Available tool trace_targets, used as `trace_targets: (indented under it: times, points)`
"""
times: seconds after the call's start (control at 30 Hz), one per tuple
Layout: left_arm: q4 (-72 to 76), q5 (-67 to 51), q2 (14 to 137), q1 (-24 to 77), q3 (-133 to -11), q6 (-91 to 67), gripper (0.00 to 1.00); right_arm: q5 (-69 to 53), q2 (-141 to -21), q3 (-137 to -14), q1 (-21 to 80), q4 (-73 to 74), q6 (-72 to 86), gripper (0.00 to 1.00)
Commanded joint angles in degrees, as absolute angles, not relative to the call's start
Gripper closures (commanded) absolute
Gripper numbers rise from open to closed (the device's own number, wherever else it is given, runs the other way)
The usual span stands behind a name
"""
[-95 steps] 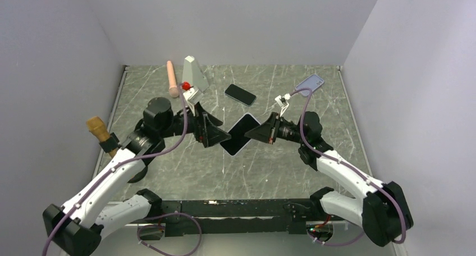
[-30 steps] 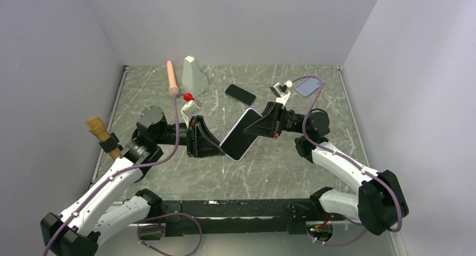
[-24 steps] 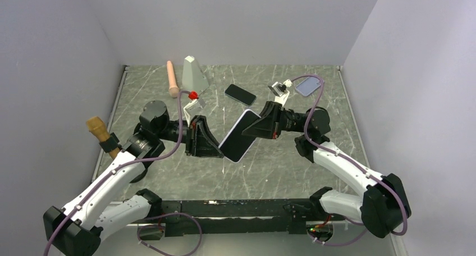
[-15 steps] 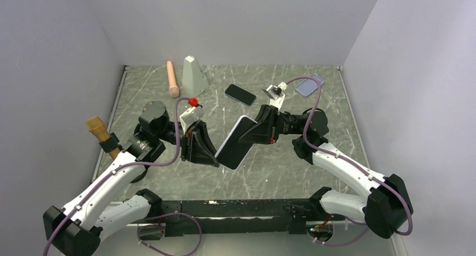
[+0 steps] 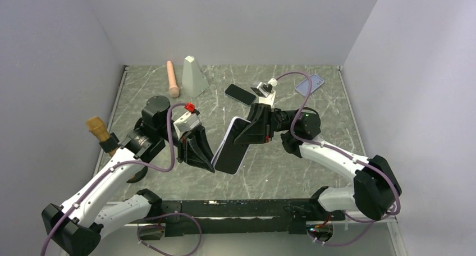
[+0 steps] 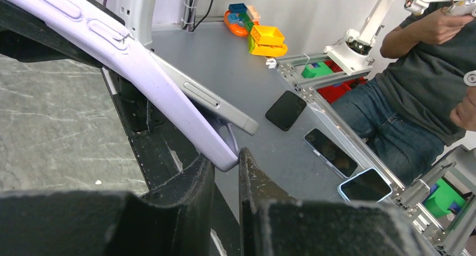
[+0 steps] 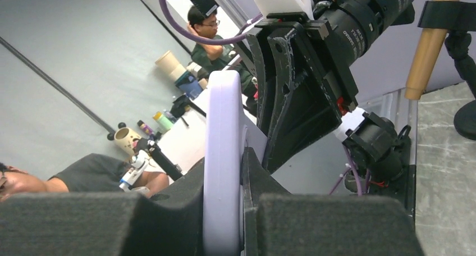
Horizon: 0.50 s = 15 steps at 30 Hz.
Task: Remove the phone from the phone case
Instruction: Remove the phone case from the phone.
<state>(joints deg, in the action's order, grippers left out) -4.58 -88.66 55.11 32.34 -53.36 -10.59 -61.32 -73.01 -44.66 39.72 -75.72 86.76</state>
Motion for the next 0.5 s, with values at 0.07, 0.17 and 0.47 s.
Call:
trace_targets:
  times: [0.07, 0.17, 0.47]
  points:
    - [-2.3, -71.6, 59.5, 30.6, -52.6, -5.3, 1.00, -57.7, -70.3, -48.8, 43.7, -81.6, 92.1, 1.00]
    - [-4.3, -57.7, 59.5, 30.4, -52.7, -9.8, 1.00, -56.6, -68.8, -48.8, 43.8, -79.9, 90.1, 1.00]
    - [-0.5, -36.4, 51.2, 30.1, -44.1, -28.5, 0.87, -47.8, -64.2, -47.0, 39.2, -60.3, 76.4, 1.00]
